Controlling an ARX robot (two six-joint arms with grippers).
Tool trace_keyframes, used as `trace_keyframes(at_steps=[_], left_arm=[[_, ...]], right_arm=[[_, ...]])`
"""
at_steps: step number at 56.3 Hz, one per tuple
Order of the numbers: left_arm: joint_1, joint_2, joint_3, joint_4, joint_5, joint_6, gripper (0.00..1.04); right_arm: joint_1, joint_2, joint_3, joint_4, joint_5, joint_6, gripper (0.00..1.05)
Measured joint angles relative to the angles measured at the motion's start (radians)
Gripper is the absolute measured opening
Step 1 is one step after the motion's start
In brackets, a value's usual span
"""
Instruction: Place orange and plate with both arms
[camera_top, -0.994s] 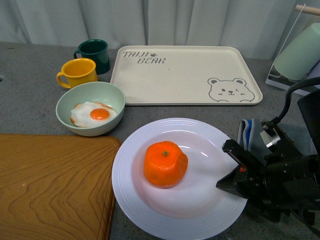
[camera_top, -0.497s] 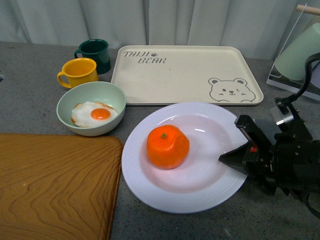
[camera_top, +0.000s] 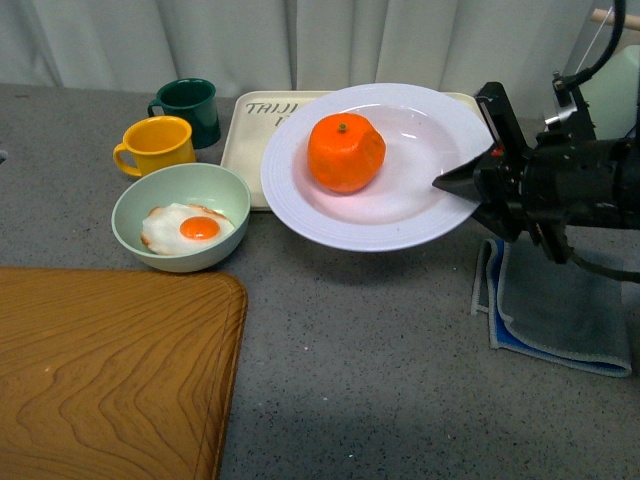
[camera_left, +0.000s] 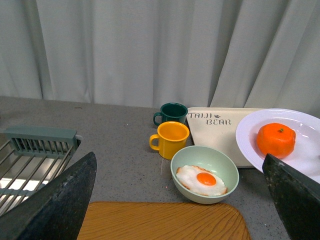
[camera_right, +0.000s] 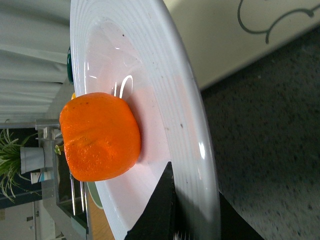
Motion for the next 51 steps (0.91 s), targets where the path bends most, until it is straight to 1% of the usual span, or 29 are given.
trace_keyframes(at_steps=[19, 30, 39, 41, 43, 46, 48, 49, 50, 51], left_arm=[[0.000, 0.000, 0.000, 0.000, 0.000, 0.000, 0.98], [0.000, 0.000, 0.000, 0.000, 0.000, 0.000, 0.98], [0.000, 0.000, 0.000, 0.000, 0.000, 0.000, 0.98], [0.000, 0.000, 0.000, 0.000, 0.000, 0.000, 0.98], [0.000, 0.000, 0.000, 0.000, 0.000, 0.000, 0.98], [0.000, 0.000, 0.000, 0.000, 0.000, 0.000, 0.98], [0.000, 0.000, 0.000, 0.000, 0.000, 0.000, 0.98], [0.000, 0.000, 0.000, 0.000, 0.000, 0.000, 0.98], [0.000, 0.000, 0.000, 0.000, 0.000, 0.000, 0.98], [0.000, 0.000, 0.000, 0.000, 0.000, 0.000, 0.98]], right_arm=[[0.002, 0.222, 0.369, -0.185, -0.013, 0.060, 0.04], [0.005, 0.294, 0.509, -0.303, 0.003, 0.064, 0.05], [0.006, 0.302, 0.542, -0.348, 0.019, 0.041, 0.28], [0.006, 0.302, 0.544, -0.349, 0.021, 0.035, 0.35], [0.005, 0.301, 0.544, -0.359, 0.029, 0.023, 0.44], [0.004, 0.299, 0.537, -0.364, 0.043, 0.006, 0.55], [0.003, 0.293, 0.528, -0.365, 0.049, -0.005, 0.60], [0.002, 0.291, 0.524, -0.365, 0.049, -0.005, 0.61], [0.001, 0.285, 0.516, -0.368, 0.057, -0.019, 0.65], [0.000, 0.280, 0.512, -0.370, 0.061, -0.024, 0.67]])
